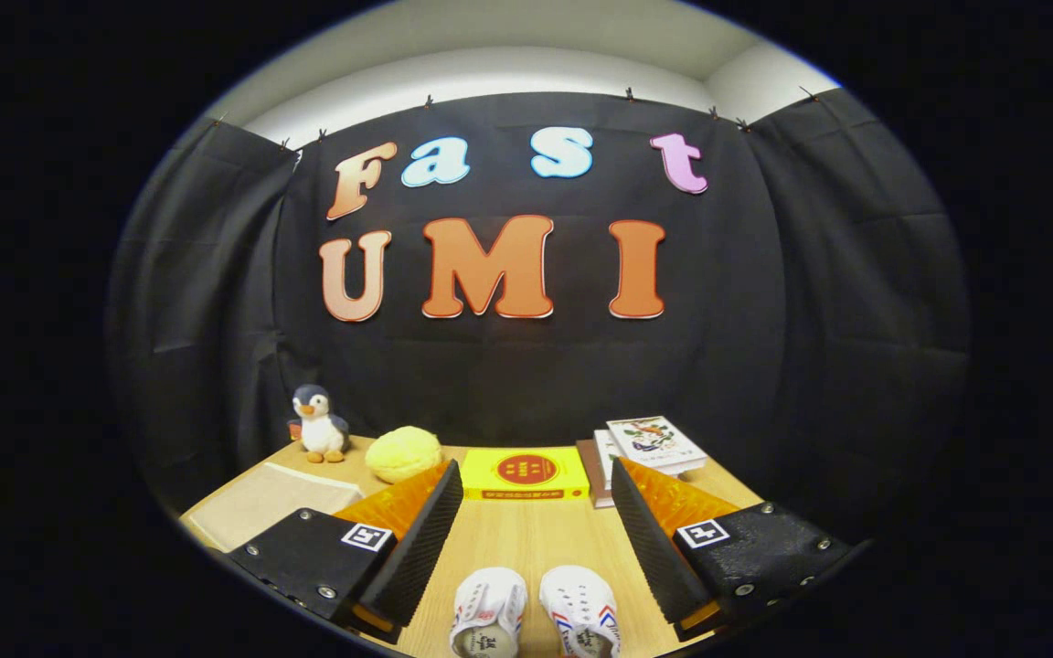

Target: Open the storage box then place both shoes into the box .Put the left shoe in first, then the right shoe, with the right side of both shoes facing outward in a uniform manner.

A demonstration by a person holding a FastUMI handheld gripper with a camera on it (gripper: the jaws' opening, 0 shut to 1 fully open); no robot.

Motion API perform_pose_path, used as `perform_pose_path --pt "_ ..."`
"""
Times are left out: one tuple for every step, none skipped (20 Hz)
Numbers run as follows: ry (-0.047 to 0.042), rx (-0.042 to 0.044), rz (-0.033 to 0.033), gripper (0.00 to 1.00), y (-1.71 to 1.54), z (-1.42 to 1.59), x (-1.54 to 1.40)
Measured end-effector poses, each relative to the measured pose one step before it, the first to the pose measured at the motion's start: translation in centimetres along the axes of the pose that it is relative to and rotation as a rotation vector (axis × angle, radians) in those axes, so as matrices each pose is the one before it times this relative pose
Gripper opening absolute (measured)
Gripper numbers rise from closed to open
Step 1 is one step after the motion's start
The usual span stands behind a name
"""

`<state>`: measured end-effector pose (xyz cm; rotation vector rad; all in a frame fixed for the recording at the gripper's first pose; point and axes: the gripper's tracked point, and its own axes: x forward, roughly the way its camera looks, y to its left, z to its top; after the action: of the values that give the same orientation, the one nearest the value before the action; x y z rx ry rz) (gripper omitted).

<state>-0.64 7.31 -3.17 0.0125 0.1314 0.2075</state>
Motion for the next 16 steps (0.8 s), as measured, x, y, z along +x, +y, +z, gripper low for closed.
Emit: perform_pose_path --pt "0.03142 0.02270 0.04037 0.98 0.858 -0.971 0.163" --pt "0.03807 0.02699 0.04118 0.97 0.927 -1.185 0.367" --pt "0.04139 0.03085 0.04340 0.98 0.953 -1.145 0.489" --pt "0.04593 0.03209 0.05295 0.98 1.103 -1.336 0.454" --pt "0.05752 0.03368 0.05925 0.97 1.179 -1.580 0.513" --pt "0.05585 0.04064 0.06118 0.97 1.150 -1.548 0.484" --pt "0.05071 0.04854 0.05300 0.98 0.873 -1.459 0.602" --pt "0.04538 0.05382 0.04210 0.99 0.581 -1.151 0.415" --pt "0.03857 0.05531 0.03868 0.98 0.400 -0.971 0.725" --pt "0.03076 0.05147 0.03289 0.98 0.385 -0.886 0.656" --pt "0.02624 0.04325 0.03138 0.98 0.285 -0.688 0.840" --pt "0.02813 0.03820 0.03341 0.98 0.283 -0.912 0.511" --pt "0.03699 0.03678 0.03970 0.98 0.415 -0.926 0.606" --pt "0.03734 0.03621 0.03418 0.98 0.520 -0.991 0.488" --pt "0.03008 0.02929 0.03461 0.98 0.488 -0.565 0.567" --pt "0.02007 0.02324 0.03012 0.98 0.296 -0.517 0.507"
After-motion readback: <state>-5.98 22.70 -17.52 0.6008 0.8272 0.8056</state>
